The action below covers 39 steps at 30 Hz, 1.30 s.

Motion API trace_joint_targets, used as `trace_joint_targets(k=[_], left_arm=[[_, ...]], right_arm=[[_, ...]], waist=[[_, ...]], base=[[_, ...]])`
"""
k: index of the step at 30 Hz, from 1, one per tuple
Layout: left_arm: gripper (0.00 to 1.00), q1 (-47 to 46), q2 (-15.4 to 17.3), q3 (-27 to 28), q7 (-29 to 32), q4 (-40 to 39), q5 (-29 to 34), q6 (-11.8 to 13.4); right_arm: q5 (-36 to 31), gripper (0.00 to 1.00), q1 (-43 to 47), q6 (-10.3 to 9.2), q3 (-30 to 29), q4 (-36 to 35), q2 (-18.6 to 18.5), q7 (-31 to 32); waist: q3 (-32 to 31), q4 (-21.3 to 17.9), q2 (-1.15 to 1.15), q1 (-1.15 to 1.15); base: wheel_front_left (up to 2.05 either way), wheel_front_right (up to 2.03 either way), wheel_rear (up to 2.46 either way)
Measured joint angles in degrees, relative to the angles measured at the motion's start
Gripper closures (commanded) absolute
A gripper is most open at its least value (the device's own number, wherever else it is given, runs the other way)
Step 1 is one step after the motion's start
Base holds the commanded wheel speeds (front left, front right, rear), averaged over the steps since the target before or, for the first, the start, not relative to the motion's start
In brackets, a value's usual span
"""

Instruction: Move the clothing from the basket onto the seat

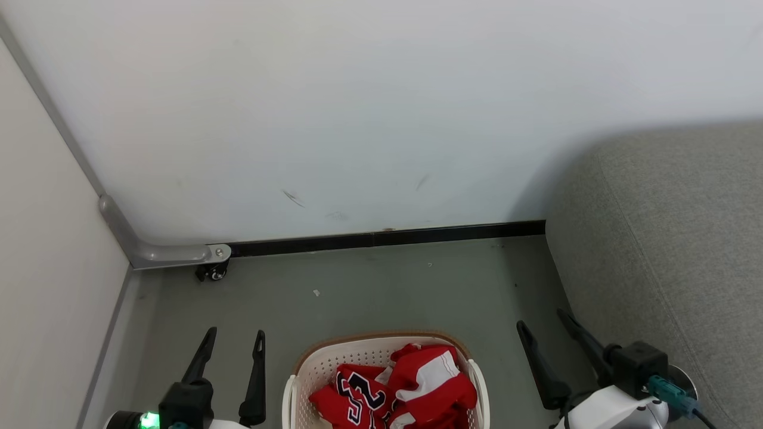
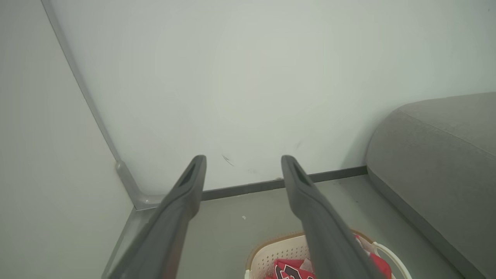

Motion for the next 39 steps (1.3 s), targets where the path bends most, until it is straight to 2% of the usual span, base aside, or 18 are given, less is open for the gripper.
trace_joint_targets(k=[25, 39], left_arm=[[0.0, 0.0, -0.4, 1.0, -0.5, 2.3, 0.1, 0.5], [0.0, 0.0, -0.3, 1.4, -0.5, 2.7, -0.3, -0.1]], right_arm=[[0.5, 0.0, 1.2, 0.0, 0.2, -0.9, -0.1, -0.6], [0.5, 0.0, 1.2, 0.0, 0.2, -1.4, -0.1, -0.6]], waist=[[-0.8, -0.2, 0.0, -0.01], [-0.5, -0.3, 0.0, -0.01]], base=[[0.0, 0.0, 0.0], [0.0, 0.0, 0.0]])
